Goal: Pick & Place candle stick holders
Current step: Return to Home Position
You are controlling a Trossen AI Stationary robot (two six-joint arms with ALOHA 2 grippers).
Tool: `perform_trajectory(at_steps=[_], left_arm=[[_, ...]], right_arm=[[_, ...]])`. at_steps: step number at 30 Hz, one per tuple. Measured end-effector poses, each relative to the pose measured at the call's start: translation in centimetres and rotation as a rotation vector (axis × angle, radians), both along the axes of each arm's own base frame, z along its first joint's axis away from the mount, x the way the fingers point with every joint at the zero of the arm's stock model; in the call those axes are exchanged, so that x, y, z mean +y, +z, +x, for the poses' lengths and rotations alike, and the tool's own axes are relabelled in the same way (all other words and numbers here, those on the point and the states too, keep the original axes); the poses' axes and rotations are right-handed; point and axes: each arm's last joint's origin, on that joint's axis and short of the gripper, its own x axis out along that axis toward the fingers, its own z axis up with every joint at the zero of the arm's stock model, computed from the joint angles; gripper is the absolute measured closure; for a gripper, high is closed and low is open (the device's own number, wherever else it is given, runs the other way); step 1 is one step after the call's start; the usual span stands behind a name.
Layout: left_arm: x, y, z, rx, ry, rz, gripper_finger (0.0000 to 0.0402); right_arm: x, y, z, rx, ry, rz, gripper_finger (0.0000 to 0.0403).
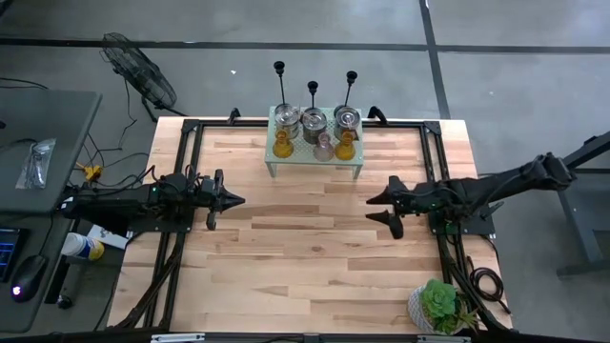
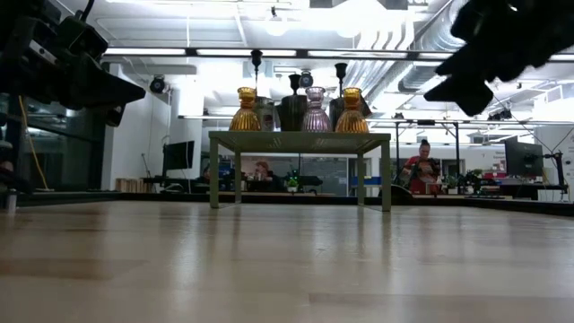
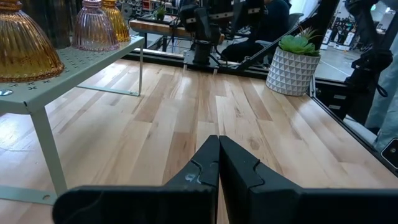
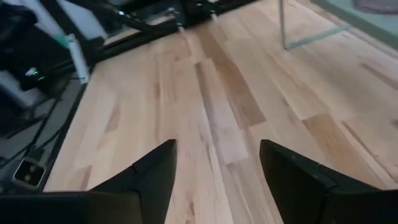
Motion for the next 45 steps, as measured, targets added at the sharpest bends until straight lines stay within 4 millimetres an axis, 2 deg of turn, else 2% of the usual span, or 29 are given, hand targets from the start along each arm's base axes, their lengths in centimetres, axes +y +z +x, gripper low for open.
perform_trajectory(at_steps=[5, 9, 13, 23, 30, 35, 45], left_arm=[[0.0, 0.0, 0.0, 0.000, 0.000, 0.000, 0.0402], [0.0, 0.0, 0.0, 0.000, 0.000, 0.000, 0.0402], [0.0, 0.0, 0.0, 0.000, 0.000, 0.000, 0.0402], [0.0, 0.0, 0.0, 0.000, 0.000, 0.000, 0.0402], [0.0, 0.0, 0.0, 0.000, 0.000, 0.000, 0.0402], [0.0, 0.0, 0.0, 0.000, 0.000, 0.000, 0.0402], [0.0, 0.0, 0.0, 0.000, 0.001, 0.000, 0.0402]], right_arm=[[-0.1, -2.3, -1.4, -0.086, 0.065, -0.015, 0.0231], [-0.2, -3.7, -2.5, -0.118, 0.095, -0.027, 0.0309], [-0.3, -4.1, -3.2, -0.156, 0.143, -0.070, 0.0388], [-0.5, -6.0, -4.7, -0.258, 0.167, -0.061, 0.0401], [-0.5, -5.8, -5.1, -0.292, 0.231, -0.146, 0.0401], [-1.0, -6.0, -5.4, -0.275, 0.259, -0.145, 0.0401], [-1.6, -5.9, -5.5, -0.283, 0.211, -0.182, 0.0399]])
